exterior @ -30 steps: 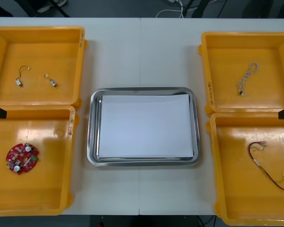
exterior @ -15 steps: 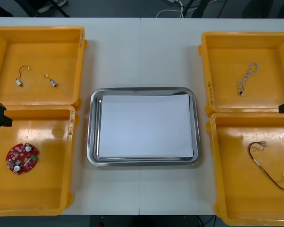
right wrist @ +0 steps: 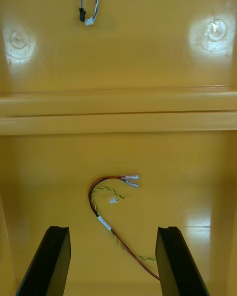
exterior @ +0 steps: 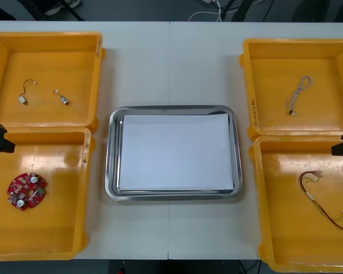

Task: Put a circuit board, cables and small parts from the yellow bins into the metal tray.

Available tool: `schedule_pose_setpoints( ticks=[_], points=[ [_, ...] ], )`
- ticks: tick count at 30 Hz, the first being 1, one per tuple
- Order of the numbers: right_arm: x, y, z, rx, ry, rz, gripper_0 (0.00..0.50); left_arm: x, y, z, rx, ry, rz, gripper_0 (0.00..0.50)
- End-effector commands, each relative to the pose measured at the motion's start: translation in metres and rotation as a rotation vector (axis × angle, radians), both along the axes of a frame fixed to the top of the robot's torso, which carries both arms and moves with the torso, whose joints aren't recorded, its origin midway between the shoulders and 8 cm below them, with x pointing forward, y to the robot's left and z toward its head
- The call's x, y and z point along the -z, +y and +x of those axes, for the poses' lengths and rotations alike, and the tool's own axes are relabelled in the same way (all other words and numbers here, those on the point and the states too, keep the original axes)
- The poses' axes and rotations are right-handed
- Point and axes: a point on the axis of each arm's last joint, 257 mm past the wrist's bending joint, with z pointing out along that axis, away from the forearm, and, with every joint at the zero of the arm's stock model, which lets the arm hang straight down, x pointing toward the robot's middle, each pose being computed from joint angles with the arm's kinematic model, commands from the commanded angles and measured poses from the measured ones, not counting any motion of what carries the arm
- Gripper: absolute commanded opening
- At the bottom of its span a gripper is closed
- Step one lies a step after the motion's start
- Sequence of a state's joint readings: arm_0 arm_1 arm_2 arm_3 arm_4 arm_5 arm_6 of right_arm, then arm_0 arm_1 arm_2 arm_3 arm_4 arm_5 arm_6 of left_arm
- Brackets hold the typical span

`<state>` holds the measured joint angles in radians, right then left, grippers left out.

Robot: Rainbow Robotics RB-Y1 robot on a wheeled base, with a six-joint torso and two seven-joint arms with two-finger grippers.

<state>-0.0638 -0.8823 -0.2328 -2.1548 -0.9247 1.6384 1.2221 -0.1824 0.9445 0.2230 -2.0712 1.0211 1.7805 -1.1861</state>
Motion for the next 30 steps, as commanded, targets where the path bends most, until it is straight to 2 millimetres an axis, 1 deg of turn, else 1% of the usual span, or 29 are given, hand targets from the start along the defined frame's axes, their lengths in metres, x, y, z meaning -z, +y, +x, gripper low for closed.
schedule_pose_setpoints(
  ticks=[1,4,10,11,12,15,24,30],
  points=[
    [0.004,0.001,-0.013,-0.069,-0.024,-0.031,0.500,-0.020,0.000,-0.001,-0.038,-0.034,0.018,0.500],
    [0.011,0.005,-0.023,-0.098,-0.021,-0.038,0.500,-0.020,-0.006,-0.002,-0.071,-0.040,-0.013,0.500],
    [0.027,0.008,-0.040,-0.131,-0.012,-0.046,0.500,-0.013,-0.014,-0.001,-0.151,-0.060,-0.089,0.500],
    [0.027,0.008,-0.040,-0.131,-0.012,-0.046,0.500,-0.013,-0.014,-0.001,-0.151,-0.060,-0.089,0.500],
    [0.032,0.008,-0.045,-0.140,-0.003,-0.049,0.500,-0.009,-0.015,-0.003,-0.177,-0.056,-0.105,0.500],
    [0.039,0.009,-0.050,-0.165,0.018,-0.063,0.500,-0.003,-0.016,-0.009,-0.226,-0.045,-0.128,0.500],
    [0.062,0.006,-0.060,-0.242,0.070,-0.176,0.500,0.016,-0.017,-0.028,-0.366,-0.007,-0.176,0.500],
    [0.077,0.013,-0.064,-0.297,0.103,-0.206,0.500,0.034,-0.013,-0.033,-0.445,-0.006,-0.190,0.500]
  ],
)
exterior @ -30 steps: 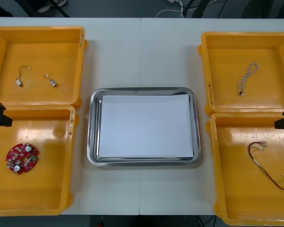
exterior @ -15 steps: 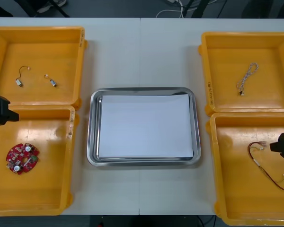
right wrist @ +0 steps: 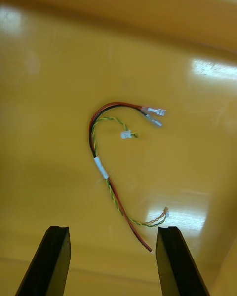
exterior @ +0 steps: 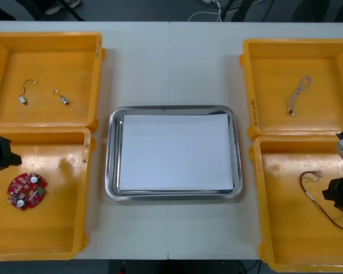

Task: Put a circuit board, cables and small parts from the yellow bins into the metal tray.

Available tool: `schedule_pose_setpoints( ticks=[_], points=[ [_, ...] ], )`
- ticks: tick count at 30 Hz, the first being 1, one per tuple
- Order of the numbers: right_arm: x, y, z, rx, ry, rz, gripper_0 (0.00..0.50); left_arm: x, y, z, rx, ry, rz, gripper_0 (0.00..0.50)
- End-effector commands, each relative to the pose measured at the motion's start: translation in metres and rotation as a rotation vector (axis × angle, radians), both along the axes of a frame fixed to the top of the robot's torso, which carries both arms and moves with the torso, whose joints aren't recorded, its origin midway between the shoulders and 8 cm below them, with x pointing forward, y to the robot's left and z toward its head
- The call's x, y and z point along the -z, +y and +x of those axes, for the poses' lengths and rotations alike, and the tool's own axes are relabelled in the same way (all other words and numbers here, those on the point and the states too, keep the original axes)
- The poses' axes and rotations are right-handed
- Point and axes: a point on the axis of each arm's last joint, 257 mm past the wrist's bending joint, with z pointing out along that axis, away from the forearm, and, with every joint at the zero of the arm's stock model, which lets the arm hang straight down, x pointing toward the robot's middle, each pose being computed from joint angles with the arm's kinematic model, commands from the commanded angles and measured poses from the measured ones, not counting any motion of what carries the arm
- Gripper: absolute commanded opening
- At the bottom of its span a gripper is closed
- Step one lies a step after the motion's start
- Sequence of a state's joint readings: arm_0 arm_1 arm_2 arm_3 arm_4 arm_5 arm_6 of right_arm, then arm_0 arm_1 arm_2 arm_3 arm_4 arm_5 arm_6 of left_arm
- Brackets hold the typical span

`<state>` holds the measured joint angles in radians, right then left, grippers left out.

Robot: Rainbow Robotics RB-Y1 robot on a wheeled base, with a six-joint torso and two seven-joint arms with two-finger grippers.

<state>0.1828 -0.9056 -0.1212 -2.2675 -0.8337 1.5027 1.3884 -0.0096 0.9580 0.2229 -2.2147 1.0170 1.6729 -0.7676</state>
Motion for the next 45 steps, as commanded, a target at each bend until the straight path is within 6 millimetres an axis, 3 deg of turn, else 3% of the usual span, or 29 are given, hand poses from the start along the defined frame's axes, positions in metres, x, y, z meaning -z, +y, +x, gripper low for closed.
schedule_pose_setpoints(
  ticks=[1,10,21,29,36,45],
  points=[
    [0.007,0.006,-0.005,-0.106,0.021,-0.062,0.500,0.014,0.002,-0.005,-0.135,-0.001,-0.033,0.500],
    [0.023,0.014,0.007,-0.197,0.016,-0.099,0.500,0.038,-0.003,-0.002,-0.217,-0.001,-0.050,0.500],
    [0.029,-0.002,0.037,-0.349,-0.030,-0.145,0.500,0.058,-0.013,-0.005,-0.296,0.024,-0.078,0.500],
    [0.034,-0.011,0.043,-0.438,-0.027,-0.184,0.500,0.080,-0.014,-0.001,-0.311,0.048,-0.100,0.500],
    [0.040,-0.009,0.043,-0.476,-0.039,-0.185,0.500,0.097,-0.011,0.009,-0.326,0.042,-0.127,0.500],
    [0.054,-0.006,0.038,-0.486,-0.051,-0.189,0.500,0.110,-0.015,0.008,-0.320,0.054,-0.120,0.500]
  ],
)
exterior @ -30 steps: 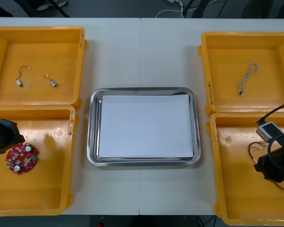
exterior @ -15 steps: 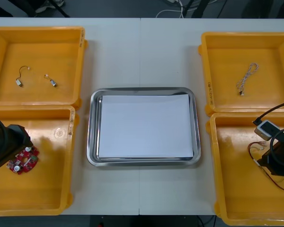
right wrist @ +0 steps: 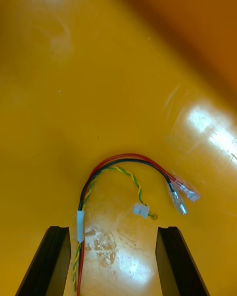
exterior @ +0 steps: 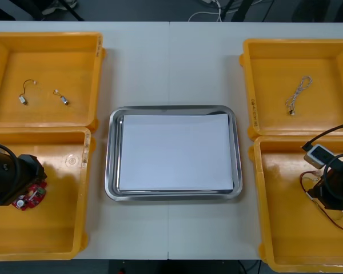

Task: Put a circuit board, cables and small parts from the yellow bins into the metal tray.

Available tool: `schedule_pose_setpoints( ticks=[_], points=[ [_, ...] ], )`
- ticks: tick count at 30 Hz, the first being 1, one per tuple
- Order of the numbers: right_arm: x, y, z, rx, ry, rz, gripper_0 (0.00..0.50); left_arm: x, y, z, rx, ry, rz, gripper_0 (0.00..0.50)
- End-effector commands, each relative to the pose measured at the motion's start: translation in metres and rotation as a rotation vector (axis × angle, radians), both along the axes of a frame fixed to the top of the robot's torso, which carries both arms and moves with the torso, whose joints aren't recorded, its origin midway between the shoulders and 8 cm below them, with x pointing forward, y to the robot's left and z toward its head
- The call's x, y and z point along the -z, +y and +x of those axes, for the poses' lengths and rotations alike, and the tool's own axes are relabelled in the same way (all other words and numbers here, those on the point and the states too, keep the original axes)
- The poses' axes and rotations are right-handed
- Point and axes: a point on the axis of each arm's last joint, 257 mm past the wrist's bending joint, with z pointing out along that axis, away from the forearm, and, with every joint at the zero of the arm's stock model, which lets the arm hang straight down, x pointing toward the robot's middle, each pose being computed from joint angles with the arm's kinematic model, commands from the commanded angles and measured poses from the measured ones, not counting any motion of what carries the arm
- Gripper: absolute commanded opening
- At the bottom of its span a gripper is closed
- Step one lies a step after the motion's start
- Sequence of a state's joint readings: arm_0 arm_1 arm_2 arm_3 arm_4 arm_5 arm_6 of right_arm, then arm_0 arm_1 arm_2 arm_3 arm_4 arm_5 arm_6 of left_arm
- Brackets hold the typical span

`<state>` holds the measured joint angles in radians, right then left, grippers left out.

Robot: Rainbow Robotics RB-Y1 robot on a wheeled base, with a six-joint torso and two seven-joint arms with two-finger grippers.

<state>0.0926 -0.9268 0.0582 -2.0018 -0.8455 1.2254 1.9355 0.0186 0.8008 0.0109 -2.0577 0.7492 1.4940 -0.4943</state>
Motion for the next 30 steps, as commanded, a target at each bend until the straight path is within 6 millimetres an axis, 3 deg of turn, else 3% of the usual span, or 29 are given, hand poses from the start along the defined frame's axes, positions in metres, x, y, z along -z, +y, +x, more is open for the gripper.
schedule_pose_setpoints(
  ticks=[1,19,30],
  points=[
    [0.008,-0.006,-0.007,-0.032,0.004,-0.050,0.500,0.016,-0.007,-0.007,0.020,0.018,0.004,0.500],
    [0.025,-0.012,-0.021,-0.024,0.020,-0.067,0.500,0.035,-0.008,-0.015,0.031,0.032,0.027,0.500],
    [0.031,0.000,-0.018,-0.006,0.004,-0.043,0.500,0.039,-0.005,-0.018,0.034,0.035,0.038,0.500]
  ],
)
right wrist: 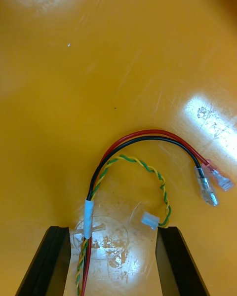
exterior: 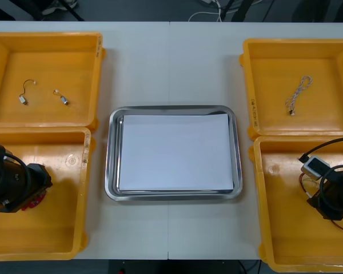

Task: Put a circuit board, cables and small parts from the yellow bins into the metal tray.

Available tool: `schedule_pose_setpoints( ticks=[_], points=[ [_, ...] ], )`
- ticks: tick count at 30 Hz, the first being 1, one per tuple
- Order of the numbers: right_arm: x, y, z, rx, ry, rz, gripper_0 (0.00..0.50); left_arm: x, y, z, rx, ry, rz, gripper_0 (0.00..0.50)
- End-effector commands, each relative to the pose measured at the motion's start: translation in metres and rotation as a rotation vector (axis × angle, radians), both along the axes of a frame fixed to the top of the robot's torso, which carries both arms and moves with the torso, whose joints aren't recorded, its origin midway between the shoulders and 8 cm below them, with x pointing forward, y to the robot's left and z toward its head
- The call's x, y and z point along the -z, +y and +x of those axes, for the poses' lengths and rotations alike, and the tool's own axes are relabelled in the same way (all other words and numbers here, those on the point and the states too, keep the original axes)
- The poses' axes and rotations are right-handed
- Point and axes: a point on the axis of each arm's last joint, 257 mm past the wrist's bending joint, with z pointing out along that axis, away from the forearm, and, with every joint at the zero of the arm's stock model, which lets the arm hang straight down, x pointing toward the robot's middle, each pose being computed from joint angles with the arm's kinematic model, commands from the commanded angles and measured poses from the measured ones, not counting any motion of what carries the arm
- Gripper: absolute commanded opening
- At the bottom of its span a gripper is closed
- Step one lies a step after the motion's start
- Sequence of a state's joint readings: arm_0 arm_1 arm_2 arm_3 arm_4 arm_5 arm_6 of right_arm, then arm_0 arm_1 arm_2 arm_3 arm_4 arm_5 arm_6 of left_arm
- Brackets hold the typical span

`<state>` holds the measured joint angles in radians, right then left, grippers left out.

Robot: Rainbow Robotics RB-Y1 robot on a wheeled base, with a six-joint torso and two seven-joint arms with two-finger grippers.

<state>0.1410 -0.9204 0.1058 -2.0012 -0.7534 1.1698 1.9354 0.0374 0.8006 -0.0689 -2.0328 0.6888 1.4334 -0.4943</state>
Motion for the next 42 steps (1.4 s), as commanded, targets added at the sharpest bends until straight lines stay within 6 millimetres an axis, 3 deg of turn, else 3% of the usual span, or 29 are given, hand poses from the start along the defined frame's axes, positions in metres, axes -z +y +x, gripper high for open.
schedule_pose_setpoints(
  ticks=[1,15,16,18,21,22,23,24,25,26,27,30,36,42],
  points=[
    [0.009,0.010,-0.006,0.003,0.004,0.021,0.500,0.014,-0.003,-0.012,0.013,0.022,0.003,0.500],
    [0.013,0.023,-0.007,0.013,0.006,0.059,0.500,0.020,-0.002,-0.013,0.023,0.013,0.028,0.500],
    [0.014,0.023,-0.008,0.015,0.007,0.059,0.500,0.020,-0.002,-0.013,0.024,0.013,0.029,0.475],
    [0.014,0.023,-0.007,0.016,0.005,0.057,0.500,0.020,-0.003,-0.013,0.025,0.014,0.026,0.329],
    [0.015,0.021,-0.008,0.019,0.005,0.052,0.500,0.018,-0.004,-0.011,0.027,0.011,0.023,0.043],
    [0.015,0.021,-0.007,0.017,0.003,0.051,0.500,0.018,-0.004,-0.011,0.027,0.011,0.023,0.006],
    [0.015,0.021,-0.007,0.018,0.003,0.050,0.460,0.017,-0.004,-0.010,0.027,0.008,0.023,0.003],
    [0.015,0.021,-0.007,0.018,0.002,0.050,0.331,0.017,-0.005,-0.010,0.027,0.008,0.021,0.002],
    [0.015,0.021,-0.007,0.018,0.000,0.049,0.247,0.017,-0.005,-0.010,0.025,0.008,0.021,0.001],
    [0.015,0.020,-0.007,0.018,0.001,0.045,0.116,0.017,-0.005,-0.009,0.027,0.007,0.021,0.000],
    [0.015,0.019,-0.007,0.019,0.000,0.040,0.068,0.017,-0.005,-0.010,0.028,0.007,0.020,0.000],
    [0.015,0.019,-0.008,0.019,0.001,0.042,0.000,0.017,-0.005,-0.009,0.026,0.007,0.021,0.000],
    [0.015,0.020,-0.007,0.019,0.000,0.045,0.000,0.012,0.002,-0.010,0.020,0.014,0.027,0.000],
    [0.011,0.020,-0.002,0.017,-0.012,0.043,0.000,-0.007,0.015,-0.010,0.003,0.045,0.034,0.000]
  ],
)
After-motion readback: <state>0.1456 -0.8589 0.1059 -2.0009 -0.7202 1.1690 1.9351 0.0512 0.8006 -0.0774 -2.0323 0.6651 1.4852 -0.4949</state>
